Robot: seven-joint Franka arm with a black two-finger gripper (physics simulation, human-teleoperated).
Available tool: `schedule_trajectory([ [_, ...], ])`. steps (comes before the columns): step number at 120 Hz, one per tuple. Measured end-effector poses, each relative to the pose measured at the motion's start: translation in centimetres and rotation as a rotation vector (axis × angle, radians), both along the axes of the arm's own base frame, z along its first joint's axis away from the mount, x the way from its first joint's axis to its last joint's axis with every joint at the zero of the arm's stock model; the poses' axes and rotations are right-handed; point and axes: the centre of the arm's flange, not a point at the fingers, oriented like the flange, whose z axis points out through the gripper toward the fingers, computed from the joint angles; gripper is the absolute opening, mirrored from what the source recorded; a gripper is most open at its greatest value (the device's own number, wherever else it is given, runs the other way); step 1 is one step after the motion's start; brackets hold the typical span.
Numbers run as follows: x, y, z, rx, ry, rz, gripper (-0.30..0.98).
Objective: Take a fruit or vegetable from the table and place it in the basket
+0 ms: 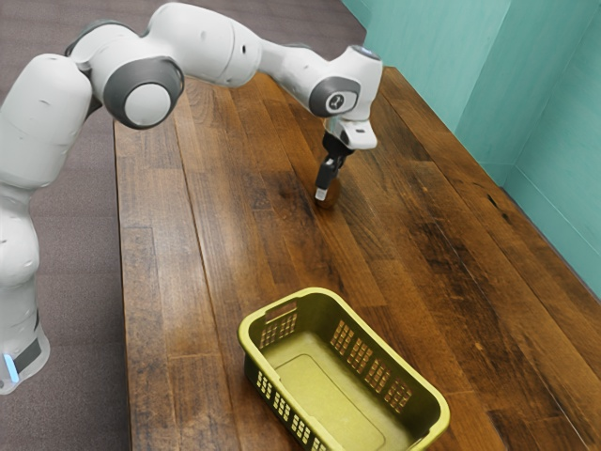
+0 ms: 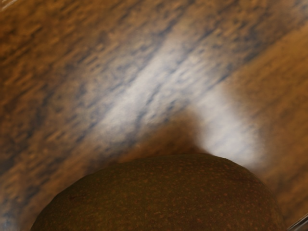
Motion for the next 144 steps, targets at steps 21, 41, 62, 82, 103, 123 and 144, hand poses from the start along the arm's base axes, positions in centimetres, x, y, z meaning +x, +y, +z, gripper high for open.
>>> schedule_trajectory([
  [21,0.1,0.1,-0.5,-0.001,0.003,0.002,0.68],
  [41,0.2,0.1,-1.2,-0.003,0.011,0.004,0.68],
  [62,0.3,0.1,-1.4,-0.002,0.011,0.005,0.50],
  [82,0.3,0.0,-1.0,0.003,0.003,0.008,0.45],
  [103,-0.1,-0.4,1.2,0.009,-0.012,0.020,0.43],
  [123,-1.3,-2.6,6.7,0.019,-0.046,0.013,0.43],
  [144,-2.3,-10.3,12.0,0.030,-0.063,-0.085,0.43],
])
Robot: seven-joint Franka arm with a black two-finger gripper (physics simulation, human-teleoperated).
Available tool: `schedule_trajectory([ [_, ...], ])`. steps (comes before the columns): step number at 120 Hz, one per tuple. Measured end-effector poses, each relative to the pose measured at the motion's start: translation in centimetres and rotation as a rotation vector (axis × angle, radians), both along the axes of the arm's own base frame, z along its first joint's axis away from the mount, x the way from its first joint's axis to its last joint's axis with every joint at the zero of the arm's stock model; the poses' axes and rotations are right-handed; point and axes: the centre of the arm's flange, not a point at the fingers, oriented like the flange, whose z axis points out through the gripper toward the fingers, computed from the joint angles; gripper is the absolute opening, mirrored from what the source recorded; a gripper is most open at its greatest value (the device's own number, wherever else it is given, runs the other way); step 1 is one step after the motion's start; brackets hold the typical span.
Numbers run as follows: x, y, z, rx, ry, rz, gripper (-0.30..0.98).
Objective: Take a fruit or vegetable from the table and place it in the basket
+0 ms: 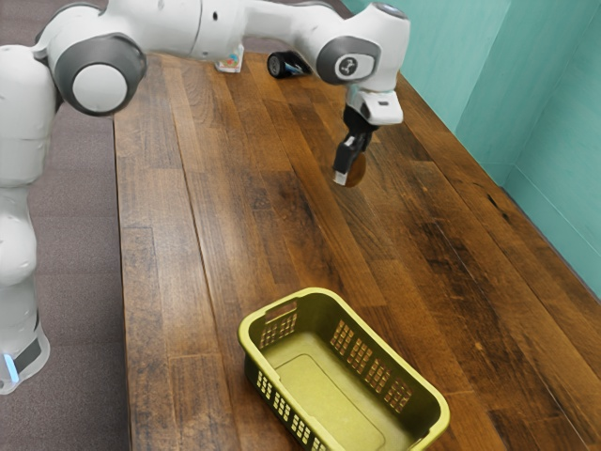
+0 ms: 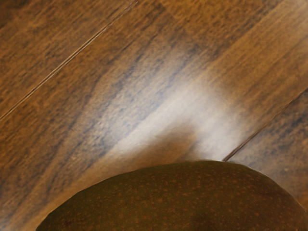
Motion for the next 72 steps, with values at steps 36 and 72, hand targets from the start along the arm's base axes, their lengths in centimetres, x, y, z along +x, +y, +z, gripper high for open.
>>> schedule_trajectory([
  [36,-1.9,-14.2,2.7,-0.009,0.025,-0.180,0.43],
  [72,-6.6,-29.9,2.7,0.016,0.060,-0.377,0.43],
])
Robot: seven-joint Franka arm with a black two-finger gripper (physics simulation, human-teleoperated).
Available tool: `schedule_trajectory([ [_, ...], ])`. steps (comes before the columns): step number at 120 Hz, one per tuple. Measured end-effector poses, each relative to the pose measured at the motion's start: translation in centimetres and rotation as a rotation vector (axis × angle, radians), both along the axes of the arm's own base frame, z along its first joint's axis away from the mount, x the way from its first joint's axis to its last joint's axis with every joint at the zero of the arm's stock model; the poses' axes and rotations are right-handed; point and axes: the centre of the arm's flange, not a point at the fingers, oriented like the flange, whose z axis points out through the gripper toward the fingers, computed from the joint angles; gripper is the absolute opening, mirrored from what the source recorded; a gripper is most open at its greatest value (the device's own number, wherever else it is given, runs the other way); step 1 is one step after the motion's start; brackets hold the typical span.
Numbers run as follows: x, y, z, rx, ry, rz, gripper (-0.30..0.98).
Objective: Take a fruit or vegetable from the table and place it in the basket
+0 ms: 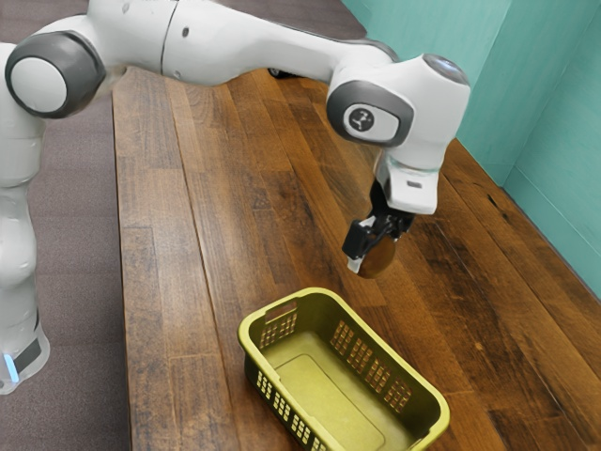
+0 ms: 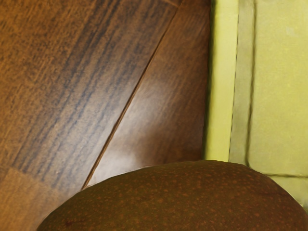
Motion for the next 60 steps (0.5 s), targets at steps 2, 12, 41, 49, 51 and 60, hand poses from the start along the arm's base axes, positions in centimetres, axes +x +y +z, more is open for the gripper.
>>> schedule_trajectory([
  [2,-0.4,-0.8,0.0,0.002,0.000,-0.010,0.43],
  [12,-2.1,-4.1,-0.3,0.011,0.008,-0.045,0.43],
  [41,-6.1,-11.9,-1.7,0.018,0.027,-0.108,0.43],
  [49,-6.0,-12.2,-2.5,0.016,0.036,-0.094,0.43],
  [51,-6.0,-12.2,-2.7,0.015,0.037,-0.090,0.43],
  [60,-5.9,-12.4,-3.2,0.011,0.036,-0.072,0.43],
])
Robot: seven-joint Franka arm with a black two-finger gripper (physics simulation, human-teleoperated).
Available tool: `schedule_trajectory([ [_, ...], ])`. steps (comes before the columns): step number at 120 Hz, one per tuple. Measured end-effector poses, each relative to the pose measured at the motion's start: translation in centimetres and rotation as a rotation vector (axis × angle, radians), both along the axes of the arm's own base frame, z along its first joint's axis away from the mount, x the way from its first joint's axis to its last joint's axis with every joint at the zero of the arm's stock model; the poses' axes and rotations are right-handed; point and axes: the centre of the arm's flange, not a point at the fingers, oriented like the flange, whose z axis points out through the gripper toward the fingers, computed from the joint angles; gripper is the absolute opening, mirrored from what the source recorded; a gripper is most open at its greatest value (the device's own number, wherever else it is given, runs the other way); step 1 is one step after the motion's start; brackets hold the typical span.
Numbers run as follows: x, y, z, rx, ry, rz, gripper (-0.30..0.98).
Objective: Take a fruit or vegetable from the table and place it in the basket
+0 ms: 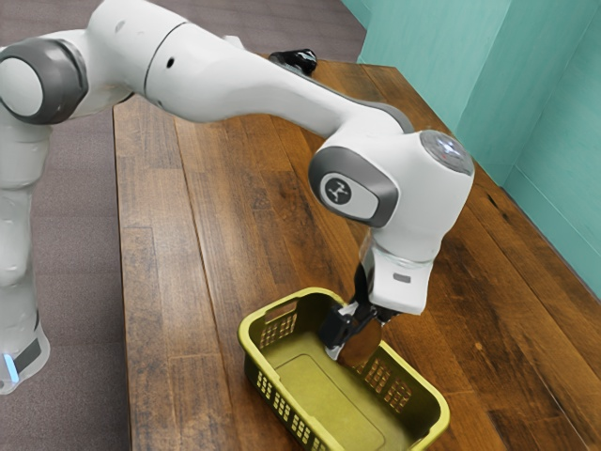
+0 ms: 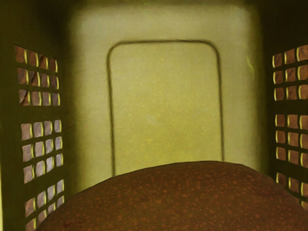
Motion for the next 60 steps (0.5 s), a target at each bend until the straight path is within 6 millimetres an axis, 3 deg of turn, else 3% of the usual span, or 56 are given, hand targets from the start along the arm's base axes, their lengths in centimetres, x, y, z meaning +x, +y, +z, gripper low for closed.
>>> schedule_trajectory([
  [8,-0.2,-0.5,-0.2,-0.004,-0.003,0.007,0.44],
  [22,-0.3,-1.0,-0.4,-0.008,-0.003,0.028,0.58],
  [60,-0.3,-1.1,-0.5,-0.005,-0.006,0.082,0.67],
])
